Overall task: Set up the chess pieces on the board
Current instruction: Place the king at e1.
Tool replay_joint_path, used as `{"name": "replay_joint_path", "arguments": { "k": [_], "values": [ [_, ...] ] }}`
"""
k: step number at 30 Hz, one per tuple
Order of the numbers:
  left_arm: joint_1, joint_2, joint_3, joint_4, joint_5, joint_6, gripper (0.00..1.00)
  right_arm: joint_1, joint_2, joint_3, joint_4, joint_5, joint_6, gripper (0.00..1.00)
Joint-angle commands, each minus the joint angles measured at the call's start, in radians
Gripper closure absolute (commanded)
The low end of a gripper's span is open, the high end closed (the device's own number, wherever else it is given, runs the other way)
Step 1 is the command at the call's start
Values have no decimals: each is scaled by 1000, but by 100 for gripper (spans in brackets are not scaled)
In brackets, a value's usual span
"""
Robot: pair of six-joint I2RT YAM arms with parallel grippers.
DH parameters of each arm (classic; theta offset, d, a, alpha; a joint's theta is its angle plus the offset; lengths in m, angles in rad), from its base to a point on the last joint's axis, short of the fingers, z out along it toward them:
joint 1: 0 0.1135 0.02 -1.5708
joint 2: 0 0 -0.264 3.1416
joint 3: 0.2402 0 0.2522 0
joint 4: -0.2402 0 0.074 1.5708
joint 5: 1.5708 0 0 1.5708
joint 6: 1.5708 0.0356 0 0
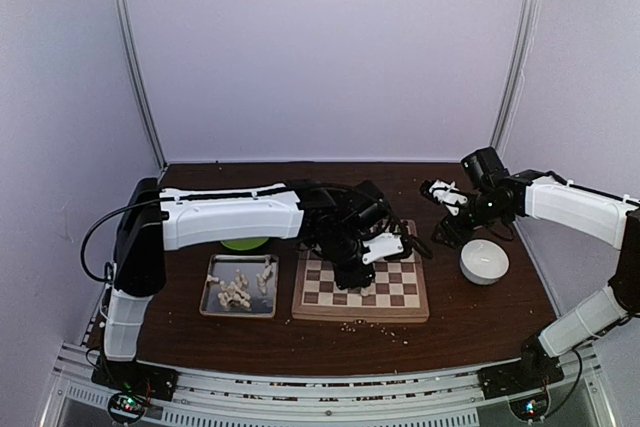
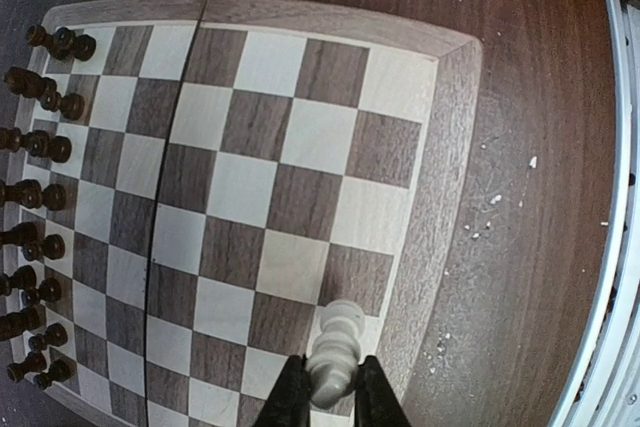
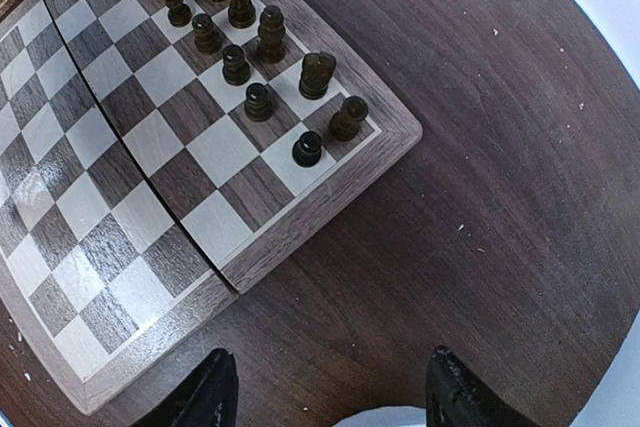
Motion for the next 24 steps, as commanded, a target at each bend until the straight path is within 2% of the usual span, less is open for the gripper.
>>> {"name": "replay_joint_path", "arguments": {
  "k": [1, 6, 24],
  "values": [
    [-5, 9, 28, -12, 53, 24, 97, -5, 14, 23, -13, -16, 3, 36],
    [-5, 39, 47, -41, 87, 20, 97, -6, 18, 25, -17, -22, 2, 36],
    [-5, 84, 80, -41, 56, -7, 97, -6, 29, 28, -30, -50, -3, 36]
  ]
}}
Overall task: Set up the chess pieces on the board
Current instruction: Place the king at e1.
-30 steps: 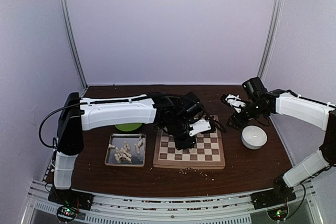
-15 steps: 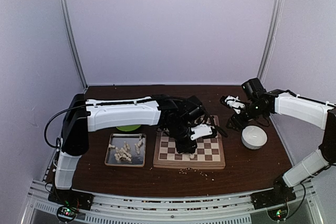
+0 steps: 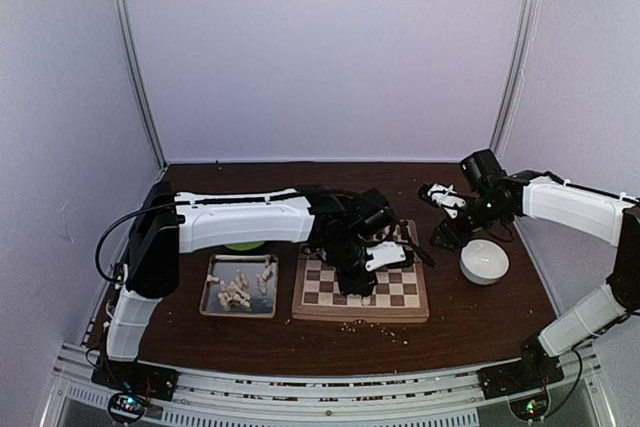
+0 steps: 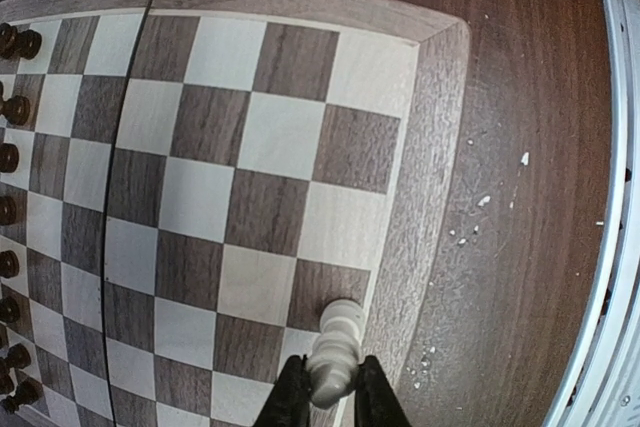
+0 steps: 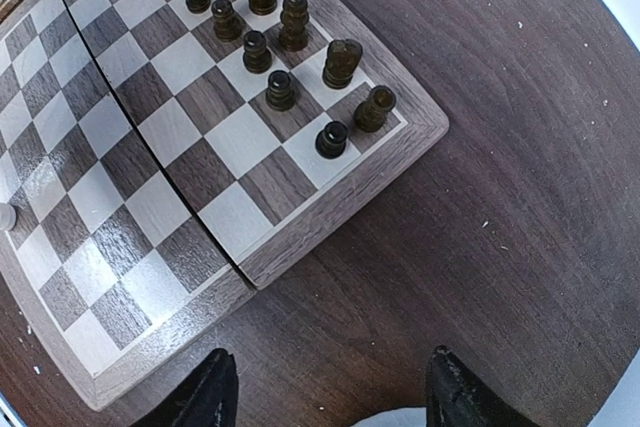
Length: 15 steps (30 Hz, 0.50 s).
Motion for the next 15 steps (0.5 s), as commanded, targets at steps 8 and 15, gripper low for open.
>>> {"name": "replay_joint_path", "arguments": {
  "k": [8, 15],
  "values": [
    [-5, 24, 39, 0, -18, -24, 95, -6, 17, 29, -17, -25, -3, 36],
    [-5, 30, 44, 3, -9, -37, 94, -5, 24, 34, -24, -35, -4, 36]
  ]
}}
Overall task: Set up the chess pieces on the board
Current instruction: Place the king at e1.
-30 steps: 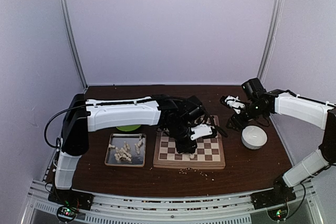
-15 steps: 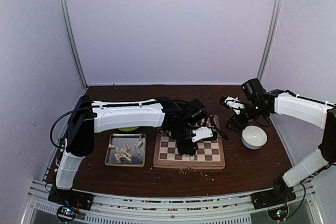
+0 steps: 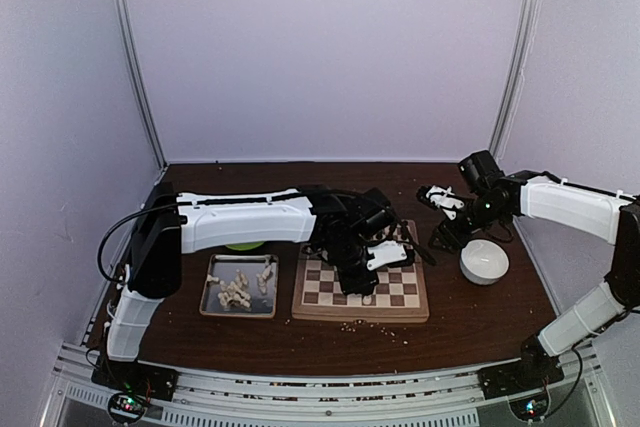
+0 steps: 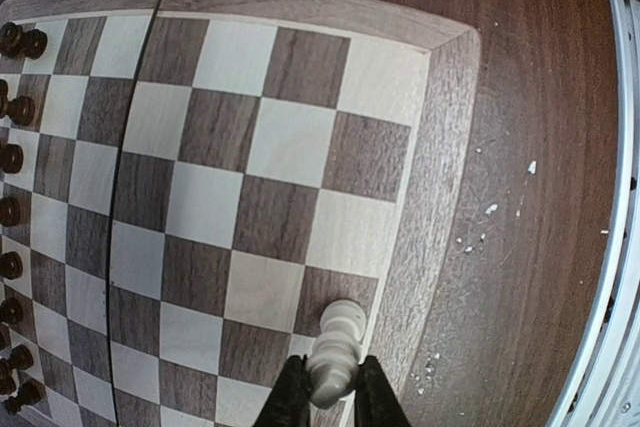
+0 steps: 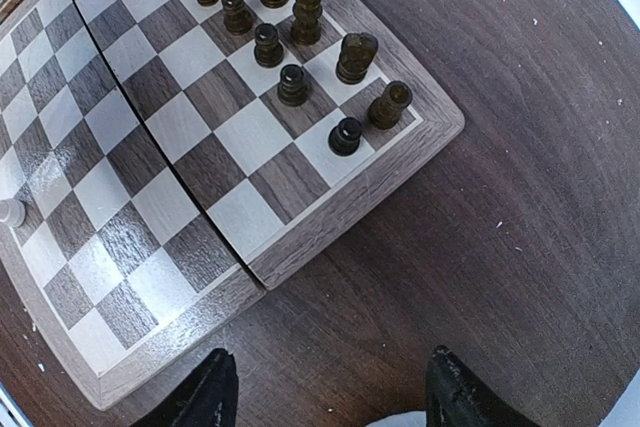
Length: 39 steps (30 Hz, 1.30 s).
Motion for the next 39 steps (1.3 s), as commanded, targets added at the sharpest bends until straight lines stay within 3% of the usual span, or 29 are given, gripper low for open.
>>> {"name": "replay_joint_path", "arguments": {
  "k": [1, 5, 17, 20, 27, 39],
  "values": [
    [-5, 18, 27, 4, 0, -18, 94, -5, 8, 30, -18, -16, -2, 36],
    [-5, 20, 22, 4, -2, -16, 92, -6, 11, 32, -21, -20, -4, 36],
    [-6, 14, 24, 7, 1, -10, 73, -5, 15, 33, -24, -26, -5, 36],
    [-6, 12, 21, 7, 7, -2, 73, -5, 18, 35, -24, -29, -5, 36],
    [-7, 13, 13, 13, 23, 10, 87, -6, 21, 36, -25, -31, -5, 36],
    [-8, -1, -20, 65, -10, -5, 91, -6, 29, 39, -30, -32, -7, 35]
  ]
}}
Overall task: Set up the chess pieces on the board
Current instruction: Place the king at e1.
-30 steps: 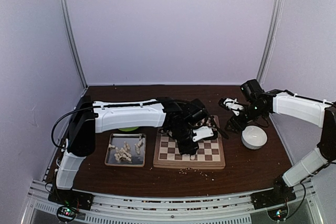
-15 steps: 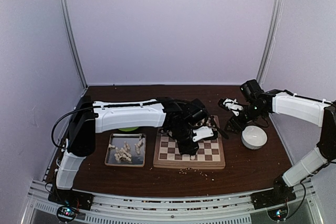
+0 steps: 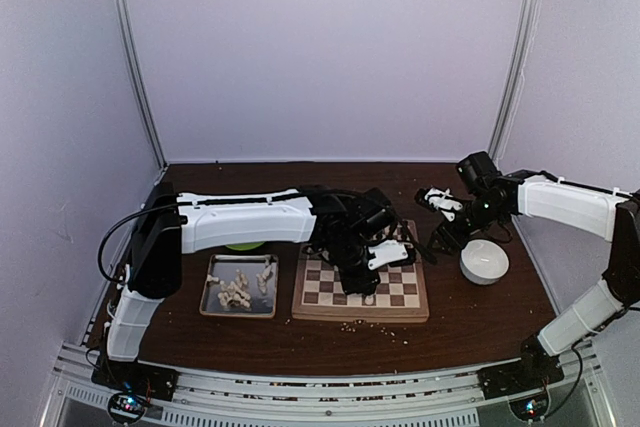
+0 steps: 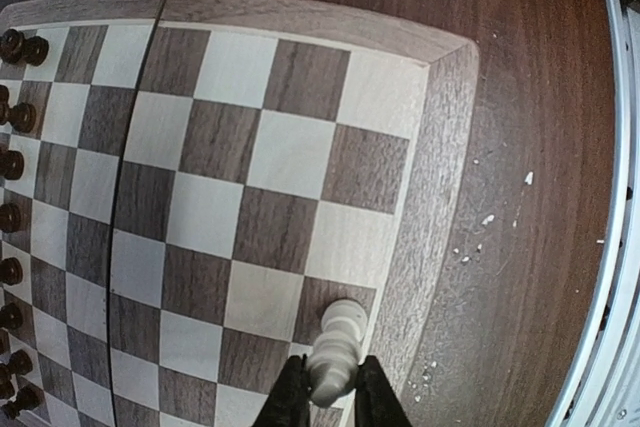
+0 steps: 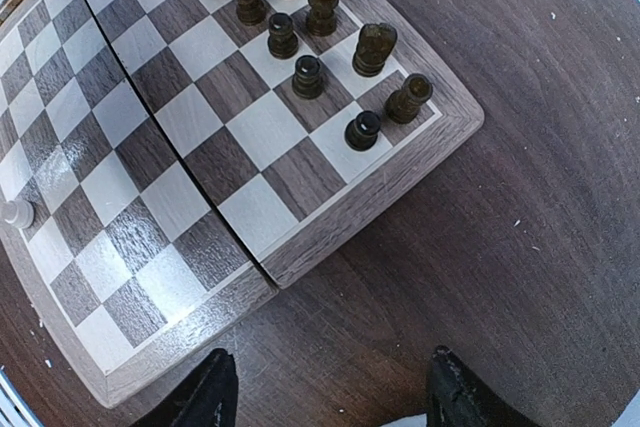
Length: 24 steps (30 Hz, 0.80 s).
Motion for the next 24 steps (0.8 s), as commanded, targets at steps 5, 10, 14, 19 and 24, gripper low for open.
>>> {"name": "replay_joint_path", "arguments": {
  "k": [5, 10, 14, 19, 24],
  "values": [
    [-8, -7, -30, 59, -41, -4, 89, -5, 13, 30, -13, -11, -6, 36],
    [-12, -14, -40, 58, -55, 6, 89, -6, 15, 32, -15, -14, -7, 36],
    [-14, -33, -54, 58, -50, 13, 91, -5, 16, 32, -17, -17, -8, 35],
    [-16, -57, -75, 58, -67, 14, 93, -5, 17, 33, -17, -18, -8, 35],
    [-16, -76, -92, 57, -79, 13, 94, -6, 19, 34, -18, -19, -8, 35]
  ]
}}
